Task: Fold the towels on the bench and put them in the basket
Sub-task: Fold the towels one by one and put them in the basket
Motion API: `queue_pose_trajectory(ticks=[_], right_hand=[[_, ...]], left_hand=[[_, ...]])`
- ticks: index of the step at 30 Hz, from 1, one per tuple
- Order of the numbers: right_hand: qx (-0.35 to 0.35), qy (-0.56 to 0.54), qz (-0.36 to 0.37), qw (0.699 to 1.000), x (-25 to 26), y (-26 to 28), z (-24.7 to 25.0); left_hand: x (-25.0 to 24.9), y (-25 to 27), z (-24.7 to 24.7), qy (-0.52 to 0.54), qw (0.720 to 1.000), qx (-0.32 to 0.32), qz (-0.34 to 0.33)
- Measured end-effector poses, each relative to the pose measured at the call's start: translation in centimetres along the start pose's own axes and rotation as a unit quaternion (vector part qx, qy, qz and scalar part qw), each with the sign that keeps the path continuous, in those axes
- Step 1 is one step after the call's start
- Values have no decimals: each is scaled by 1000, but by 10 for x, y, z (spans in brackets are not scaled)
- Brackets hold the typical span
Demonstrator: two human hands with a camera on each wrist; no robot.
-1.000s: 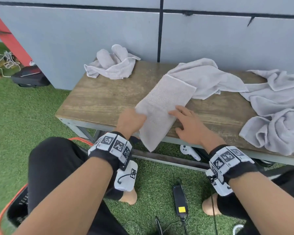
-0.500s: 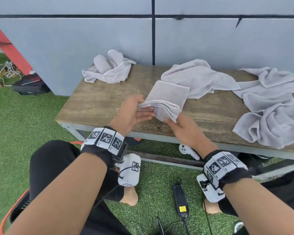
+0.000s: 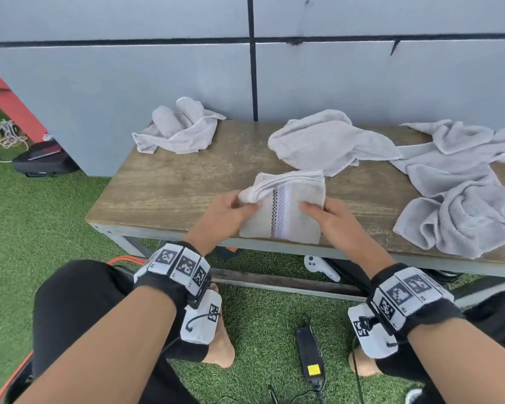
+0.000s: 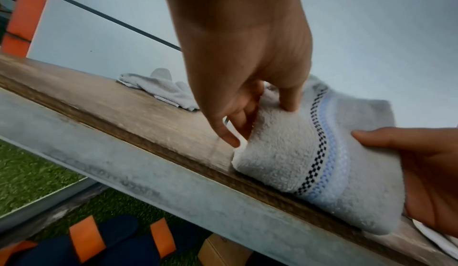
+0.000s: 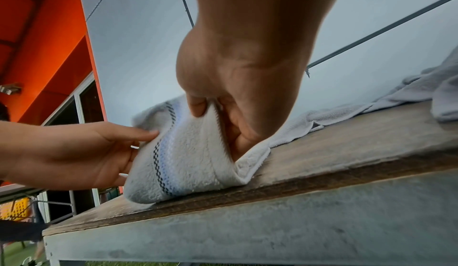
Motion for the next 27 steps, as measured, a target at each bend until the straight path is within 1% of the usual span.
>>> queue_pose_trajectory(ticks=[2, 3, 5, 7, 9, 12, 14, 16, 18, 22, 27], right_hand=[[5, 30, -17, 999, -1, -3, 2], [4, 45, -27, 999, -3, -5, 3], [-3, 70, -48, 996, -9, -10, 6], [-17, 87, -71, 994, -18, -16, 9], [-36, 109, -77, 990, -19, -21, 11], [-73, 117, -59, 989, -16, -28, 17], [-92, 125, -64, 986, -18, -33, 22], [-99, 143, -86, 981, -25, -40, 25], [-112, 152, -104, 977, -33, -45, 27], [-141, 138, -107, 974, -40, -53, 27], [-162, 145, -131, 967, -40, -55, 27]], left_hand=[[1, -10, -1, -3, 1000, -28, 5], [2, -16, -2, -17, 999, -36, 20], [4, -27, -7, -62, 996, -42, 57], [5, -39, -13, -111, 990, -41, 80], [2, -49, -17, -157, 982, -63, 84], [-2, -65, -17, -171, 976, -120, 63], [-1, -75, -18, -201, 968, -141, 56], [6, -82, -21, -254, 953, -146, 75], [14, -88, -23, -283, 941, -159, 98], [22, -92, -27, -300, 928, -194, 103], [25, -94, -28, -269, 932, -223, 92]])
Point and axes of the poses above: each hand's wrist, its own y-axis away from the middle knuckle, its own z-axis out of the back of the hand, x = y × z, the point moved 2 cm from there along -y, towards the middle knuckle, and after that the axes turned 15 degrees about x, right-handed, at the moved point
